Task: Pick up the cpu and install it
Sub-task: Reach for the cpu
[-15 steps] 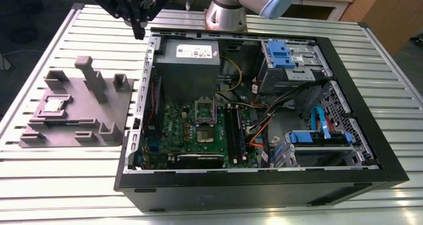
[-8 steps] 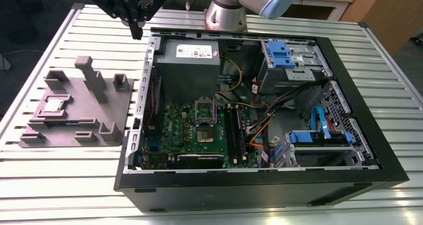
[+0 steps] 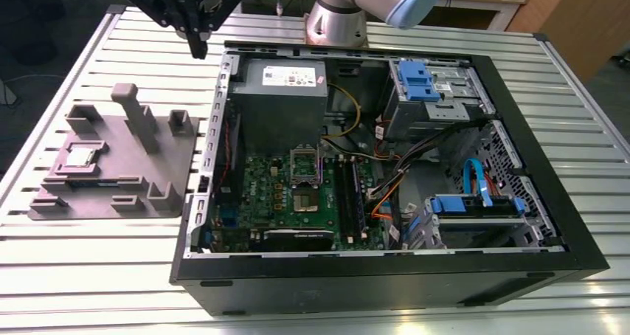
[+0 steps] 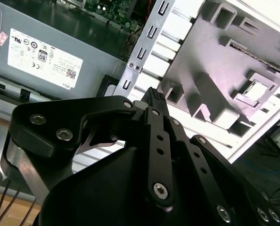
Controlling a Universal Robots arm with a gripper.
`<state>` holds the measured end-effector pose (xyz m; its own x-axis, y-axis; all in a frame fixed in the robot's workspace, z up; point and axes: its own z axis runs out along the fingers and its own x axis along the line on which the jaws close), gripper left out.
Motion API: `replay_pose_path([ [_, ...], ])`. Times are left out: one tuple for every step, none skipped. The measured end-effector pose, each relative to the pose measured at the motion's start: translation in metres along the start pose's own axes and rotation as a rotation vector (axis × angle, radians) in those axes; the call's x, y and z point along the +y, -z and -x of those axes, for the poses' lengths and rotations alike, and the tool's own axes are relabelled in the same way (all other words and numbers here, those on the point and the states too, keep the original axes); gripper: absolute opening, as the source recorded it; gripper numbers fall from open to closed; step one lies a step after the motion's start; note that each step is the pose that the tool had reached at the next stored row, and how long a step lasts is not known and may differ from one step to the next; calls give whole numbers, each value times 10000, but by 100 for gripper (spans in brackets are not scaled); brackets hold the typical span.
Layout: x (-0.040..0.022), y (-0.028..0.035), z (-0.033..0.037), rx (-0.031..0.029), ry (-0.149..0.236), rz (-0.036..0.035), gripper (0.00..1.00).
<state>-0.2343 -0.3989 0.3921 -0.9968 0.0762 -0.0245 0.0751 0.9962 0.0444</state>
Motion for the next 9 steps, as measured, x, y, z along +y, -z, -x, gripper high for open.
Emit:
replay_pose_path([
  [0,0,-7,0,0,-1,10],
  [-1,0,-14,0,0,0,10],
  [-2,0,-22,0,0,0,10],
  [-2,0,-30,0,0,0,10],
  [-3,0,-37,0,1,0,10],
  [-4,0,-47,0,0,0,10],
  [-4,0,-55,0,0,0,10],
  [-5,0,-63,0,0,0,10],
  [-5,0,-71,1,0,-1,10],
])
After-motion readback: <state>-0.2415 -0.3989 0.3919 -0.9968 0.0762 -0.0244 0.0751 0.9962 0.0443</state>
